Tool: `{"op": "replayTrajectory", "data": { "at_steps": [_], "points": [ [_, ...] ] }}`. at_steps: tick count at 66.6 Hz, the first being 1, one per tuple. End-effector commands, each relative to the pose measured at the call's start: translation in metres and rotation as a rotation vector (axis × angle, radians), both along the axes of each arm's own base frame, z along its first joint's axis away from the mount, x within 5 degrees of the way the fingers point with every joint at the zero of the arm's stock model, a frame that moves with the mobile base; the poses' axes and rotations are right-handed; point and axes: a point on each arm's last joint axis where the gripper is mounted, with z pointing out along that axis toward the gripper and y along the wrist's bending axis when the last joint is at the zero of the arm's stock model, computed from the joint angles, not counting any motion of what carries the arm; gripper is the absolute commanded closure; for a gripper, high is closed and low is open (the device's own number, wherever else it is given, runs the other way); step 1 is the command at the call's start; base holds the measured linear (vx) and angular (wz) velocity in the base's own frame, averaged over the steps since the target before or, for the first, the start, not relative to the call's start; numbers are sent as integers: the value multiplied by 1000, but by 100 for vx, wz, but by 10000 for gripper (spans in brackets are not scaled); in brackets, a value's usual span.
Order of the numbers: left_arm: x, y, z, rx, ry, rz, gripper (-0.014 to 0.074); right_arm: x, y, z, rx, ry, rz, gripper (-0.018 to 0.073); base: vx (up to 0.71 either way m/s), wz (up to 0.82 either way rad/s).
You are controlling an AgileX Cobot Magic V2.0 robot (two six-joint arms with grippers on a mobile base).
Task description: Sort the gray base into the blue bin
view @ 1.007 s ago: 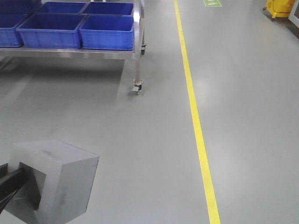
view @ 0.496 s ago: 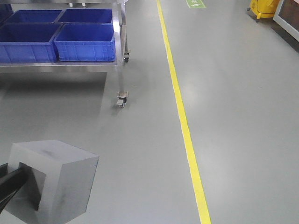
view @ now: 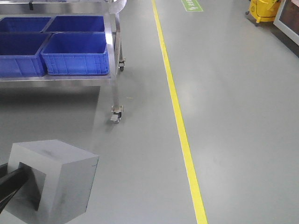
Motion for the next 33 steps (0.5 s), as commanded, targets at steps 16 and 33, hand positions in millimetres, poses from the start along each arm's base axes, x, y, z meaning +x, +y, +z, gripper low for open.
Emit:
{"op": "replayTrajectory", "data": {
  "at_steps": [16, 33],
  "points": [
    [0, -2, 19, -79, -105, -22, 603, 0, 0, 6, -18, -82, -3, 564, 45, 1],
    [0, -2, 19, -79, -105, -22, 603, 0, 0, 6, -18, -82, -3, 564, 45, 8]
  ]
}}
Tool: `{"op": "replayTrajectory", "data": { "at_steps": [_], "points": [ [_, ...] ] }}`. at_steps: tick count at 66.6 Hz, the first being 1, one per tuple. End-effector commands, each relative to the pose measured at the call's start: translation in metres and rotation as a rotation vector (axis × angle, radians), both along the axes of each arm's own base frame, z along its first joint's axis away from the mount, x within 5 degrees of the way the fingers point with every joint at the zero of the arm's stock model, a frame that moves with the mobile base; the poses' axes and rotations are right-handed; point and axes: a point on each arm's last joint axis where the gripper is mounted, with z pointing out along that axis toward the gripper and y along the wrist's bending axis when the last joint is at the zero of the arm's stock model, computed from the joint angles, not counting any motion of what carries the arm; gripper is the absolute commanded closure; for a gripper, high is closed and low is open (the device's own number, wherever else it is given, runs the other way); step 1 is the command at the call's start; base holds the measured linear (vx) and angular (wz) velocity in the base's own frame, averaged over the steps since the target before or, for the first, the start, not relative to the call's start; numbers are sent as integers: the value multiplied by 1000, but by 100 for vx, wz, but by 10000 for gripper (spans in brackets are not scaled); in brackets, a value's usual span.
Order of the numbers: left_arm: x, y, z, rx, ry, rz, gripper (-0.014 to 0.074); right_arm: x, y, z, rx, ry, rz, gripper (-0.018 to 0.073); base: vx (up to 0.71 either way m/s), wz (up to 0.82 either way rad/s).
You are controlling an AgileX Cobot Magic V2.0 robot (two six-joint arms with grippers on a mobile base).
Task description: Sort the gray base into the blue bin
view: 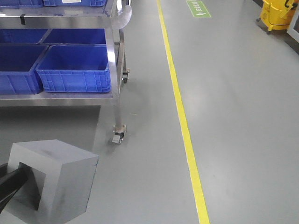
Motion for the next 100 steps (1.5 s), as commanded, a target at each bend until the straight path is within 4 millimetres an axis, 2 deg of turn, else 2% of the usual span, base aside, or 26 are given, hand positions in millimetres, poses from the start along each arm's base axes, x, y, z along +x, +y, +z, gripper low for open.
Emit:
{"op": "replayTrajectory", "data": {
  "at_steps": [1, 51, 100],
  "points": [
    [0, -2, 19, -79, -105, -22, 603, 0, 0, 6, -18, -82, -3, 564, 45, 10],
    [0, -2, 19, -79, -105, -22, 603, 0, 0, 6, -17, -80, -3, 564, 42, 14],
    [0, -2, 19, -79, -105, -22, 603, 0, 0, 6, -17, -80, -3, 564, 32, 88]
  ]
}}
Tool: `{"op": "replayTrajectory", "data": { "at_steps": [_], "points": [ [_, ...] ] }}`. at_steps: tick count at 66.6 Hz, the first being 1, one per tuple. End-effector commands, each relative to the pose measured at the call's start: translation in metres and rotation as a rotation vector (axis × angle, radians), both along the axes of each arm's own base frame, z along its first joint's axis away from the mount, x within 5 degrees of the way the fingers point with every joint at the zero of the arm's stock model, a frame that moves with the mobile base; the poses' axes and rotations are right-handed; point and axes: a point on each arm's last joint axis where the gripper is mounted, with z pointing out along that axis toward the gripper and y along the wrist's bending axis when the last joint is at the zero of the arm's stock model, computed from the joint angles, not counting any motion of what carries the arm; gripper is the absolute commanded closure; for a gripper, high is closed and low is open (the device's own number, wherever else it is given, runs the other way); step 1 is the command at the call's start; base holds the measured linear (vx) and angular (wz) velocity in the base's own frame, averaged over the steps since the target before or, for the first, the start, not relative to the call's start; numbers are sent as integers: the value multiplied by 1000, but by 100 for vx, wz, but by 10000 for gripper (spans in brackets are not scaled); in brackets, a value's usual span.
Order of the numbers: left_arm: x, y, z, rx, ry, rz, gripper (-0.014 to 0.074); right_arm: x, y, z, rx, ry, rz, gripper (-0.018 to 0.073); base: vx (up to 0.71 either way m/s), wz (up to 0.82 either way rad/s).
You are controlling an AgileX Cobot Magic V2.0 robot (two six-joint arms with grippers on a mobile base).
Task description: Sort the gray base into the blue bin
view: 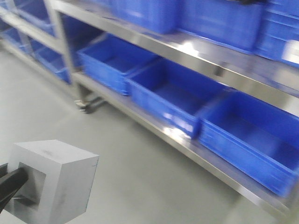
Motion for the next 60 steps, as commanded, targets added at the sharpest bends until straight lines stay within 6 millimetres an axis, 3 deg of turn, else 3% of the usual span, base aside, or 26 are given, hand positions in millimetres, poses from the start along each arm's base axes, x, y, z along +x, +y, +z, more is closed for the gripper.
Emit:
{"op": "replayTrajectory", "data": {
  "at_steps": [1, 60],
  "points": [
    [0, -2, 19, -79, -104, -22, 603, 0, 0, 6, -17, -80, -3, 564, 26, 86],
    [0, -2, 19, -79, -104, -22, 603, 0, 0, 6, -18, -84, -3, 564, 25, 74]
  ]
}}
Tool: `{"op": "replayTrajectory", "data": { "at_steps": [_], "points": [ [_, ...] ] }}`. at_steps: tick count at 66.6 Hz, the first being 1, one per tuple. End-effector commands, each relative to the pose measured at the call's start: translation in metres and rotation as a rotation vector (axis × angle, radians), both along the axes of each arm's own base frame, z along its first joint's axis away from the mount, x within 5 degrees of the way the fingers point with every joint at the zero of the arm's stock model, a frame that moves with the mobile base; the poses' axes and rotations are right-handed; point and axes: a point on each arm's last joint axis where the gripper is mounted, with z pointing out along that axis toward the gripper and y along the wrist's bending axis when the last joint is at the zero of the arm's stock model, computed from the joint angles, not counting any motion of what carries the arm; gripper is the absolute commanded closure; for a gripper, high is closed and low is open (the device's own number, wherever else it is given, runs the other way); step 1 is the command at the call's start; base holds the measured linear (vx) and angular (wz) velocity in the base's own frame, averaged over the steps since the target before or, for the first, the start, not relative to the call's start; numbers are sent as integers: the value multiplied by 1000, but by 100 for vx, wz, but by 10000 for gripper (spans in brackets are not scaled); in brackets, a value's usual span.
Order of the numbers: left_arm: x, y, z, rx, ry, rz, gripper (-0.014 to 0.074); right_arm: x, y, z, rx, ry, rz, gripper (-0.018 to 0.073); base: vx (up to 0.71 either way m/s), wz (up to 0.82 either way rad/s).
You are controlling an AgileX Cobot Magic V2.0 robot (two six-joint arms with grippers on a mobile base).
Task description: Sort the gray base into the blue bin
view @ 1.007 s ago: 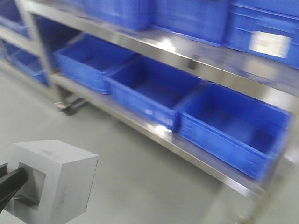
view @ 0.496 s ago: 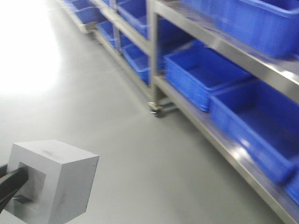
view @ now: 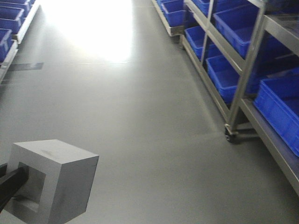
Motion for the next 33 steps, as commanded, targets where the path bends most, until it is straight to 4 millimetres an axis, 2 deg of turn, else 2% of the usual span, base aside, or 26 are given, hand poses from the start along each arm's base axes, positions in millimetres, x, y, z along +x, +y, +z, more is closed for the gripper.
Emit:
{"op": "replayTrajectory", "data": {
  "at_steps": [1, 13, 33],
  "points": [
    [0, -2, 19, -80, -103, -22, 603, 0, 0, 6, -18, -84, -3, 564, 30, 44],
    [0, -2, 19, -80, -103, -22, 603, 0, 0, 6, -18, -84, -3, 564, 33, 27],
    [0, -2, 19, -80, -103, -22, 603, 0, 0, 6, -18, -81, -3, 564, 41, 7]
  ]
}}
